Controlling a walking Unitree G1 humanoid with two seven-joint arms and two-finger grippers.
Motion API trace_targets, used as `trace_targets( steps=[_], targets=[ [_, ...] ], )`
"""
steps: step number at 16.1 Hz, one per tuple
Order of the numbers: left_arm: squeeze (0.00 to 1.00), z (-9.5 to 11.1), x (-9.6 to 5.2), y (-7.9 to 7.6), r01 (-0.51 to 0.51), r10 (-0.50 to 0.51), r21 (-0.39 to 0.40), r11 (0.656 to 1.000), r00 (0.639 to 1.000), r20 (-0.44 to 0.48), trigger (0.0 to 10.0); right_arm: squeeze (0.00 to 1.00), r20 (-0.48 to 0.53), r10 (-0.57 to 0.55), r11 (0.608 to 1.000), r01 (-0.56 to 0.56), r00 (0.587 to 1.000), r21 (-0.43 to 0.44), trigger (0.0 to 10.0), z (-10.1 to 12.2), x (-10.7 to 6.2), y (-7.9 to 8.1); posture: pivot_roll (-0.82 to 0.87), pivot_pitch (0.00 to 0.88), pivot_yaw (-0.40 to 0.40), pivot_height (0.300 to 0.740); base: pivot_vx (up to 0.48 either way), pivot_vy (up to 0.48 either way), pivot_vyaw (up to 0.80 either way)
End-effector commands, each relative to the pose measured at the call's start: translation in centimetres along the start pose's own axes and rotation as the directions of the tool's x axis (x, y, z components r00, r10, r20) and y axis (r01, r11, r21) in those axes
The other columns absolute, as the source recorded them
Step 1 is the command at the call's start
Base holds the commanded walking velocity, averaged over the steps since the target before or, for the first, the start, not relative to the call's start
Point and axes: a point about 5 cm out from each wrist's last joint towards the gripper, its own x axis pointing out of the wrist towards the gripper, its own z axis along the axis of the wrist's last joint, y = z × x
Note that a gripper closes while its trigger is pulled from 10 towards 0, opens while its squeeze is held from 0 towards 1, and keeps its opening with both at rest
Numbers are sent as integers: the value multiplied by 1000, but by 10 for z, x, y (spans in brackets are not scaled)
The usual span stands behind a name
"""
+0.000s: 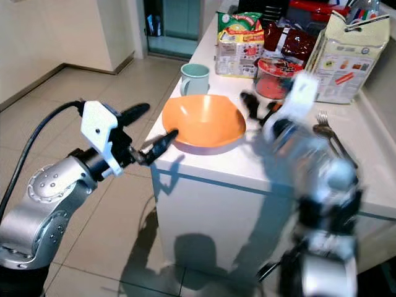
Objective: Setting the table
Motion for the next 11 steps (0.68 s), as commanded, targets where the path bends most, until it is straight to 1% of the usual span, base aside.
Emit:
trace_targets(
  steps=[1,2,3,5,6,7,8,9,10,11],
  targets=[
    [0,1,3,-9,63,-63,-14,998,998,0,10000,1000,-78,53,998,-49,996,45,10000,3,1,-6,-16,0,-47,740,0,0,0],
    [0,3,5,-11,77,-77,-23,997,997,8,10000,1000,-109,80,996,-73,991,59,10000,7,1,-9,-24,0,-43,740,0,0,0],
    [0,4,7,-12,92,-91,-34,995,996,11,10000,1000,-169,126,990,-114,977,81,10000,10,1,-11,-19,0,-47,740,0,0,0],
    [0,5,8,-14,119,-119,-31,992,993,4,10000,1000,-237,128,989,-104,963,109,10000,7,2,-18,-5,0,-55,740,0,0,0],
    [0,7,7,-14,128,-127,-34,991,992,6,10000,584,-273,125,986,-90,954,137,10000,5,4,-22,-4,0,-52,740,0,0,0],
    [0,7,5,-16,129,-128,-61,990,992,10,10000,0,-324,155,982,-110,933,152,10000,1,2,-21,-13,0,-55,740,0,0,0],
    [0,7,6,-16,131,-130,-65,989,991,10,10000,0,-335,158,982,-113,929,151,10000,1,1,-21,-13,0,-55,740,0,0,0],
    [0,6,6,-16,137,-136,-101,985,991,18,10000,0,-375,174,981,-126,911,150,10000,-4,0,-21,-22,0,-54,740,0,0,0],
    [0,7,7,-16,144,-143,-106,984,990,17,10000,0,-399,188,979,-137,897,153,10000,-9,-1,-20,-22,0,-52,740,0,0,0],
    [0,7,7,-19,158,-157,-104,982,987,16,10000,0,-431,206,974,-143,878,174,10000,-18,-2,-20,-22,0,-52,740,0,0,0]
  ],
)
